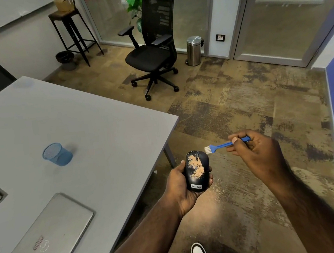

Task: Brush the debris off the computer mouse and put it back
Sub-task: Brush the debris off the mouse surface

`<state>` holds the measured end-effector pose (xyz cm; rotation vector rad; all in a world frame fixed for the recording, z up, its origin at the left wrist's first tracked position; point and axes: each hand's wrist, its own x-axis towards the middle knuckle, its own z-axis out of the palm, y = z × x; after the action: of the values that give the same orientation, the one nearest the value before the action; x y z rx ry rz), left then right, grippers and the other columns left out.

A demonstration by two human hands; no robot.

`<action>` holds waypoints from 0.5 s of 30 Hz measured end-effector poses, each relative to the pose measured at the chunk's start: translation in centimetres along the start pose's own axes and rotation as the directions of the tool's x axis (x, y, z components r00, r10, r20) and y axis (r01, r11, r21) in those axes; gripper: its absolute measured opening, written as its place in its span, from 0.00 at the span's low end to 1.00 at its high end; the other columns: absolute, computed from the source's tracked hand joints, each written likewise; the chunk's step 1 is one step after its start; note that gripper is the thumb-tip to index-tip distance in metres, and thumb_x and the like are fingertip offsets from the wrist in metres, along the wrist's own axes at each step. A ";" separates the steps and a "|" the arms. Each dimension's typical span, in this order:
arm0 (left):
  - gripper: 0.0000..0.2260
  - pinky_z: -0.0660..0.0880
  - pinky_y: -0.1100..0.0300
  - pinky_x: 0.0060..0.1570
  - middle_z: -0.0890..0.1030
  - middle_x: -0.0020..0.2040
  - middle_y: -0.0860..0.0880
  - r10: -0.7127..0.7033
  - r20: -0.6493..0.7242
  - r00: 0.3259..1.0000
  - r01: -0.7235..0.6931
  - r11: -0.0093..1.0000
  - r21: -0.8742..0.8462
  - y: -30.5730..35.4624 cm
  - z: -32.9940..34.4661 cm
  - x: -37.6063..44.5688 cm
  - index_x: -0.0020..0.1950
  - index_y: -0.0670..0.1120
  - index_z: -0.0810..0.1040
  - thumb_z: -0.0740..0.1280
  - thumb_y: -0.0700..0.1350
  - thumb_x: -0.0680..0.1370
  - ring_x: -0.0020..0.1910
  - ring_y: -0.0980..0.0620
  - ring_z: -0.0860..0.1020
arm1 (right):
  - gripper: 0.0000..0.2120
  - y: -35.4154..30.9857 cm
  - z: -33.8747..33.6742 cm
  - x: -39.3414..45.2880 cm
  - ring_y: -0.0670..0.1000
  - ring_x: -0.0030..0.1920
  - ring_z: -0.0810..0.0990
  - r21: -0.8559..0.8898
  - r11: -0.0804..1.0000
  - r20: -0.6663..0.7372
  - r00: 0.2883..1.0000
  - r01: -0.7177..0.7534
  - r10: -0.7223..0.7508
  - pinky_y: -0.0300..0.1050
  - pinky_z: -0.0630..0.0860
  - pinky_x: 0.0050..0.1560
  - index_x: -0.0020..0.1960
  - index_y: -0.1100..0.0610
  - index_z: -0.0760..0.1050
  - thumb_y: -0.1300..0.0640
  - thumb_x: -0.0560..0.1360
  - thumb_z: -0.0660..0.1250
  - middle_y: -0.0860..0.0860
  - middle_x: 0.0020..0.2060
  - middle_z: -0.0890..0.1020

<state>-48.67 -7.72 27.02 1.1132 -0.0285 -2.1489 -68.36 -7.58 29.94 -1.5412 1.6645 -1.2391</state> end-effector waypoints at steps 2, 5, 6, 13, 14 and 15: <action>0.26 0.81 0.55 0.36 0.82 0.44 0.36 0.008 -0.001 1.000 -0.008 1.000 -0.008 0.1 0.2 0.1 0.63 0.35 0.76 0.50 0.54 0.83 0.38 0.42 0.79 | 0.06 -0.1 -0.2 -0.6 0.55 0.38 0.87 0.062 0.998 0.052 0.998 0.020 -0.023 0.63 0.83 0.38 0.46 0.38 0.81 0.47 0.74 0.66 0.42 0.39 0.87; 0.23 0.80 0.54 0.35 0.83 0.41 0.38 0.031 -0.032 0.999 -0.032 0.999 -0.019 0.3 0.5 0.5 0.63 0.37 0.75 0.52 0.53 0.83 0.36 0.43 0.80 | 0.07 -0.1 -0.1 -1.5 0.61 0.34 0.85 0.090 0.994 0.150 0.985 0.069 -0.082 0.67 0.81 0.34 0.47 0.39 0.82 0.47 0.72 0.66 0.46 0.37 0.86; 0.22 0.80 0.54 0.34 0.83 0.40 0.38 0.037 -0.039 0.999 -0.038 0.999 -0.020 0.3 0.6 0.6 0.63 0.38 0.75 0.52 0.53 0.83 0.37 0.43 0.80 | 0.07 -0.2 0.0 -1.6 0.57 0.34 0.86 0.096 0.992 0.168 0.981 0.084 -0.099 0.64 0.82 0.34 0.47 0.40 0.82 0.48 0.72 0.67 0.45 0.37 0.86; 0.23 0.81 0.53 0.34 0.84 0.40 0.38 0.035 -0.030 0.999 -0.036 0.999 -0.040 0.4 1.0 0.9 0.62 0.37 0.75 0.52 0.53 0.83 0.35 0.42 0.81 | 0.07 -0.1 0.3 -1.5 0.54 0.35 0.86 0.029 0.994 0.102 0.989 0.102 -0.104 0.57 0.82 0.33 0.47 0.34 0.80 0.45 0.73 0.66 0.44 0.38 0.86; 0.24 0.81 0.53 0.35 0.83 0.41 0.37 0.025 -0.018 1.000 -0.026 0.998 -0.049 0.4 1.0 0.8 0.63 0.36 0.75 0.51 0.54 0.83 0.36 0.42 0.80 | 0.06 0.0 0.3 -1.3 0.53 0.36 0.86 0.010 0.995 0.078 0.992 0.098 -0.099 0.58 0.82 0.34 0.47 0.33 0.79 0.44 0.73 0.65 0.44 0.38 0.86; 0.25 0.81 0.53 0.36 0.83 0.42 0.36 0.015 -0.004 1.000 -0.015 0.998 -0.054 0.3 0.9 0.8 0.63 0.36 0.75 0.51 0.54 0.83 0.38 0.41 0.79 | 0.06 0.1 0.2 -1.1 0.50 0.36 0.87 -0.010 0.995 0.055 0.994 0.098 -0.097 0.56 0.83 0.34 0.47 0.32 0.79 0.43 0.74 0.64 0.42 0.39 0.86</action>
<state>-49.44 -8.70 27.18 1.0826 0.0224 -2.1221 -68.02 -6.59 29.56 -1.6669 1.5823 -1.2267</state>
